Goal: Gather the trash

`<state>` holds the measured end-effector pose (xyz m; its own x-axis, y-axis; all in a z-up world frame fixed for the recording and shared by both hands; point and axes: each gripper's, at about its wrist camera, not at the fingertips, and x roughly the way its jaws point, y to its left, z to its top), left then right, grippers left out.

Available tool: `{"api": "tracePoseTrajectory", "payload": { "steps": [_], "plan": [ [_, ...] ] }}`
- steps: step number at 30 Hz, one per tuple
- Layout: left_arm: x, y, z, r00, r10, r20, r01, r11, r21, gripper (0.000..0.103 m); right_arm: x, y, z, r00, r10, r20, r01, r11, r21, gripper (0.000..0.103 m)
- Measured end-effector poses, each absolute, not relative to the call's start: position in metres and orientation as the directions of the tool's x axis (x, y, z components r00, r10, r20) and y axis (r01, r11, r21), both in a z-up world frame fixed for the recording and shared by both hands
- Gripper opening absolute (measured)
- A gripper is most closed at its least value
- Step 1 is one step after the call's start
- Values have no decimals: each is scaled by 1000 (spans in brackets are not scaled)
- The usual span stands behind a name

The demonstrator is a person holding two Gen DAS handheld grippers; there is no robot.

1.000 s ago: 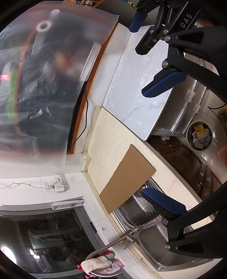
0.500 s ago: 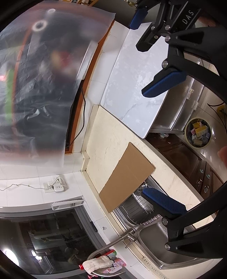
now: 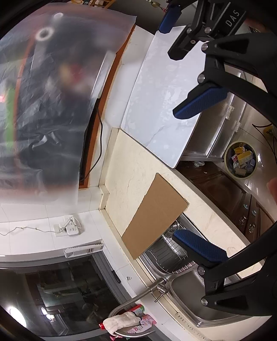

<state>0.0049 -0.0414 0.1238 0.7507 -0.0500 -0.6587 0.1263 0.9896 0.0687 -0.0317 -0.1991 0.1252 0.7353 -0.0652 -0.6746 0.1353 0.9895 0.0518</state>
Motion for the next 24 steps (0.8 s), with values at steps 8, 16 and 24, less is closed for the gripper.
{"api": "tracePoseTrajectory", "payload": {
  "steps": [8,16,24],
  "plan": [
    [-1,-28,122,752,-78,-655,170,982,79,102,-43,-197,125,736,-81,-672,164,985,60,77],
    [-5,-21,123,754,-100,-649,206,974,90,102,-47,-197,126,737,-83,-671,167,984,62,77],
    [-6,-20,122,754,-99,-649,208,974,94,102,-46,-200,126,738,-79,-670,163,985,63,77]
  ]
}}
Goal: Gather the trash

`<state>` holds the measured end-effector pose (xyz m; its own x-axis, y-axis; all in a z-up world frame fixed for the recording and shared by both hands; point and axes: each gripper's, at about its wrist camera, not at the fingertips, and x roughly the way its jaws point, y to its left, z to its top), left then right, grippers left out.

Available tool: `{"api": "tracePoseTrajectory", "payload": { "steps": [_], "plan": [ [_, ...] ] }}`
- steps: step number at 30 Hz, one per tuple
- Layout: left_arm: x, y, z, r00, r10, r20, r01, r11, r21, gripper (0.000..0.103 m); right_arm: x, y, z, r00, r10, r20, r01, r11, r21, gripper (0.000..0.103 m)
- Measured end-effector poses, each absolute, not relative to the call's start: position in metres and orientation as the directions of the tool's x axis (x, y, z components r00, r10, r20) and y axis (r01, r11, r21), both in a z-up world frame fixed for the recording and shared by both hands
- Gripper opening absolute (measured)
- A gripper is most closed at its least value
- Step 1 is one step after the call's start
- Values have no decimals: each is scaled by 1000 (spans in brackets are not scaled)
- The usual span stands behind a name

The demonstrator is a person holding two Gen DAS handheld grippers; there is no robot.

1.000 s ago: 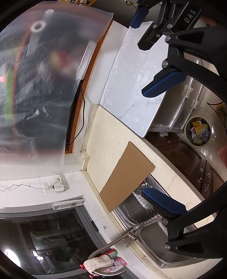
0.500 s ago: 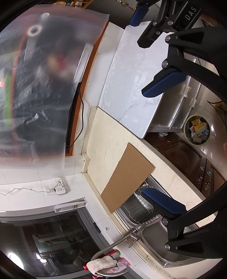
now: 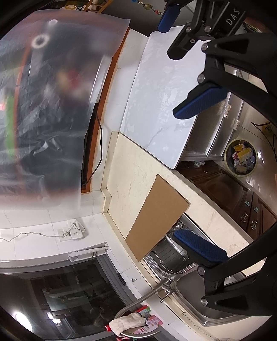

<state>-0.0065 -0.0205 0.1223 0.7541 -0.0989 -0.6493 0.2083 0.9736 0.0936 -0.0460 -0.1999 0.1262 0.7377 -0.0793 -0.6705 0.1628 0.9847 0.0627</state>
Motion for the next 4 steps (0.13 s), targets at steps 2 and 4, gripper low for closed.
{"api": "tracePoseTrajectory", "payload": {
  "steps": [2,4],
  "plan": [
    [-6,-22,122,753,-99,-650,208,974,93,102,-47,-201,125,737,-78,-671,162,985,64,77],
    [-6,-22,122,753,-100,-651,209,973,93,102,-46,-202,126,736,-77,-673,161,985,64,77]
  ]
}}
